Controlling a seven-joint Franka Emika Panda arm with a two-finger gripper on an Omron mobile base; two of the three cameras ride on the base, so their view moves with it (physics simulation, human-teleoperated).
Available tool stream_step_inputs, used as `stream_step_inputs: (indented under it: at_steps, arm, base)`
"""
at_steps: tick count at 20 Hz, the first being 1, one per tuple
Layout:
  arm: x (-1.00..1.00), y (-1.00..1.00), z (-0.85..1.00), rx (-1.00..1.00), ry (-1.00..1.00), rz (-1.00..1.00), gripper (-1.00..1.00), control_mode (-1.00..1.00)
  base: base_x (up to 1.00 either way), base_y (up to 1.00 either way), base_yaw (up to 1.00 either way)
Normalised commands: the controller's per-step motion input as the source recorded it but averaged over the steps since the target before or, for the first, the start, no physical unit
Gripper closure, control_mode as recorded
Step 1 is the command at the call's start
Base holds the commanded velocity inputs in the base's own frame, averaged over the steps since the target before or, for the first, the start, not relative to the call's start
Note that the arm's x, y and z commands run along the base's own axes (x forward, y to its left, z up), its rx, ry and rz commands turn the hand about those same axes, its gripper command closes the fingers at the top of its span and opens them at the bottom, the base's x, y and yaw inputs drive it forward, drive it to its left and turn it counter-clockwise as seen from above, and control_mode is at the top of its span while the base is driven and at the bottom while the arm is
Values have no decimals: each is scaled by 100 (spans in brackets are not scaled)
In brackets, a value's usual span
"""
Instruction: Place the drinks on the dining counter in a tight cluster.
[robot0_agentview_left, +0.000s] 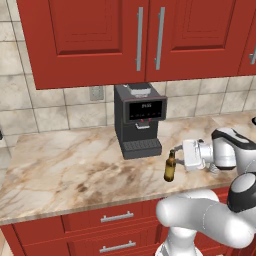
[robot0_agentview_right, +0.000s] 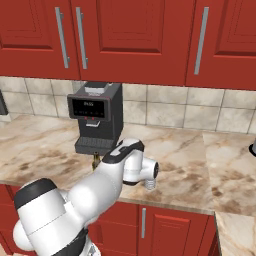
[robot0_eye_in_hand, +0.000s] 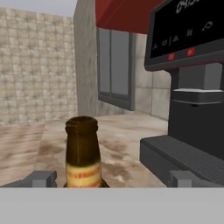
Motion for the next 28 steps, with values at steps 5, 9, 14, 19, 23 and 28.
stream_step_inputs:
  at_steps: [5, 9, 14, 19, 23, 28]
  arm:
    - [0, 17, 0, 0, 1, 0, -100, -100]
    - [0, 14, 0, 0, 2, 0, -100, -100]
    - [0, 8, -4, 0, 2, 0, -100, -100]
    - [0, 3, -4, 0, 3, 0, -100, -100]
    - [0, 8, -3, 0, 1, 0, -100, -100]
    - [0, 7, 0, 0, 0, 0, -100, -100]
  base:
    - [0, 0, 0]
    - [0, 0, 0]
    - [0, 0, 0]
    - [0, 0, 0]
    - [0, 0, 0]
    - [0, 0, 0]
